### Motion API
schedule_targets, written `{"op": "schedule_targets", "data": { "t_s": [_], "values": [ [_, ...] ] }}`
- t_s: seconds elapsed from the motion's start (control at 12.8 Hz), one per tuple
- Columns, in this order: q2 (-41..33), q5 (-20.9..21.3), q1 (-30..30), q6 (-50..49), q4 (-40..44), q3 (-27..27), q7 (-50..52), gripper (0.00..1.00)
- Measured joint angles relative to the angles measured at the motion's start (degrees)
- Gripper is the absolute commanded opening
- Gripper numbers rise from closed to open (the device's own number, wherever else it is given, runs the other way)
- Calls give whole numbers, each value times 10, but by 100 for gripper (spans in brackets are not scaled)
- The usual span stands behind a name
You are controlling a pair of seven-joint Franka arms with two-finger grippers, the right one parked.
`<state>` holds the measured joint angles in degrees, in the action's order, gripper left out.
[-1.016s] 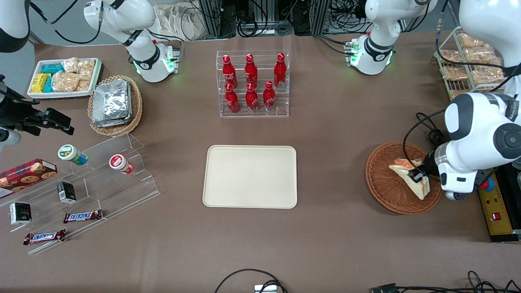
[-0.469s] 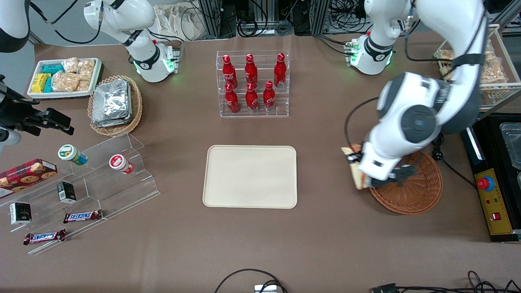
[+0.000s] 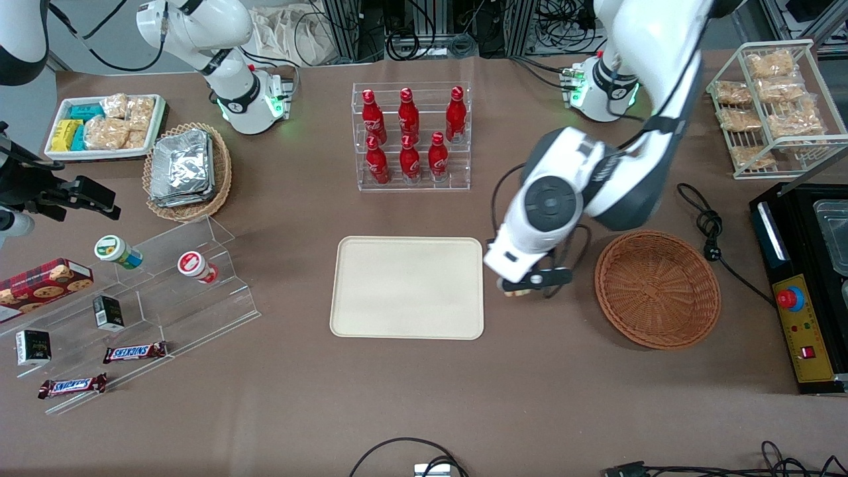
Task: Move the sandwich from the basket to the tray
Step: 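Carry the sandwich over the cream tray and lower it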
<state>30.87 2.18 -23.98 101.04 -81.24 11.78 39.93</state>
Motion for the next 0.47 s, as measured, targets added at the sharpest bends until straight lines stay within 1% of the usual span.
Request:
{"op": "schedule_targets", "data": {
  "t_s": [0.16,0.31,0.47],
  "values": [
    [44,0,-18,32,30,0,1,0],
    [81,0,-19,93,39,6,1,0],
    [114,0,-19,122,40,14,1,0]
  ]
}}
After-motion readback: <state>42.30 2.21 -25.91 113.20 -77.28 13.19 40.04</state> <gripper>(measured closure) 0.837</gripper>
